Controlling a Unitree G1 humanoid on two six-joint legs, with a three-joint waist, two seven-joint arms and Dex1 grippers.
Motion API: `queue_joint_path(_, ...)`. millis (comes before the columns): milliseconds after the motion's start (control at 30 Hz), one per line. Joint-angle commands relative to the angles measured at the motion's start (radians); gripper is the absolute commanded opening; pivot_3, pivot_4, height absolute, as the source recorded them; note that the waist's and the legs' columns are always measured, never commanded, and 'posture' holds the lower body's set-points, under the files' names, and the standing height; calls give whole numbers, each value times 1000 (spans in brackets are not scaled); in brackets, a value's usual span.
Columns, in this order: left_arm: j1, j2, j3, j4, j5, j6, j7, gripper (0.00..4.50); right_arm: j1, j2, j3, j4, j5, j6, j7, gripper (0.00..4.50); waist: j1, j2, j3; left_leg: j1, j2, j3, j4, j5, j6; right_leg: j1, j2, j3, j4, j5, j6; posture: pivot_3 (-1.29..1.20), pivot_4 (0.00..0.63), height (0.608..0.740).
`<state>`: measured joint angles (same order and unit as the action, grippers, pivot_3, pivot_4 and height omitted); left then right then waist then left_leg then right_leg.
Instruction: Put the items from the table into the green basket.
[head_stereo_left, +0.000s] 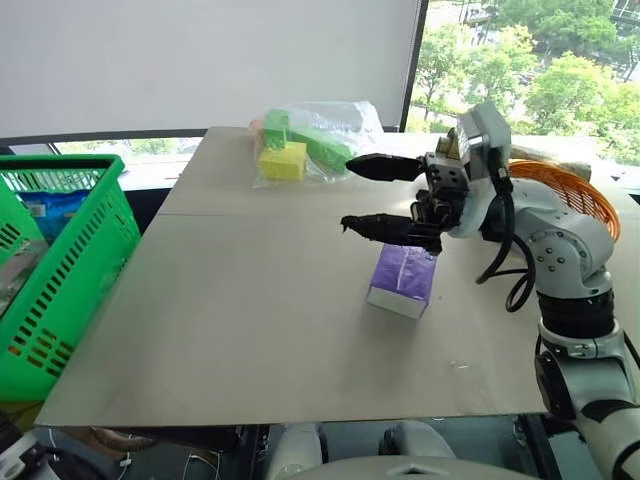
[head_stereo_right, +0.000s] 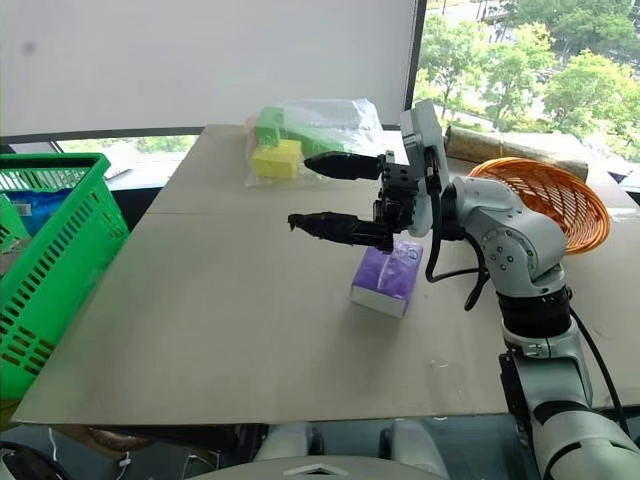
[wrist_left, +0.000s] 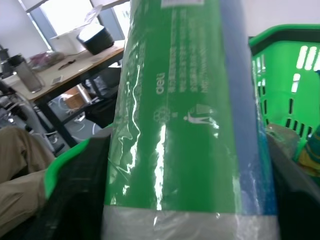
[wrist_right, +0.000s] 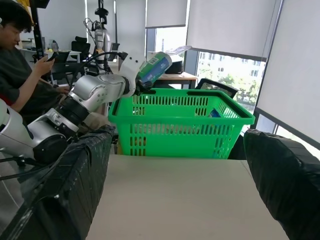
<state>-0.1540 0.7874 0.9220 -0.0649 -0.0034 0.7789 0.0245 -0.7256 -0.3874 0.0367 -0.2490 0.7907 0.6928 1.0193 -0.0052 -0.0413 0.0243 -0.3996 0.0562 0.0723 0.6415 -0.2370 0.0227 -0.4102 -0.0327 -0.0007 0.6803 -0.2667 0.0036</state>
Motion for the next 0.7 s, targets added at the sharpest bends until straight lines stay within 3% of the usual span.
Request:
queue_joint_path(33,-27,10,-49,13,-17,-87,-29,4408,-19,-10,-19,-13,7,-17,-2,4500,-1,0,0,0,0,1,0,0,0,0,-1,-1,0,0,0,41,0,740)
queue_joint_path(267,-79,-5,-84,42,-51,-155,-38,4408,9,-47,-32,-20,-6,-19,-9,4500,-17,-2,-4,0,0,2,-6,0,0,-2,-6,-7,-2,-1,-1,7,0,740)
queue_joint_path(333,-110,-20,-142,7,-114,-191,-118,4408,29,-71,-41,-17,-16,-23,-8,4500,-18,-2,-4,0,0,2,-7,0,0,-2,-6,-8,-2,-1,-2,7,0,740)
queue_joint_path(433,-123,-58,-284,-96,-220,-157,-266,4408,73,-118,-54,-9,-38,-33,2,4500,-8,-1,-4,-1,0,1,-7,0,-1,-2,-7,-10,-2,-1,-3,0,0,740)
queue_joint_path(600,-68,-243,-691,-412,-434,3,-442,4408,205,-251,-34,37,-176,-122,37,4500,-9,3,-7,-1,-3,6,-5,1,0,1,-14,-11,-3,-1,-2,-35,0,740)
queue_joint_path(700,-37,-340,-850,-483,-497,81,-454,4408,255,-326,-1,71,-285,-205,63,4500,-36,5,-6,-1,-4,11,-2,2,7,1,-14,-10,-3,-1,-1,-67,0,740)
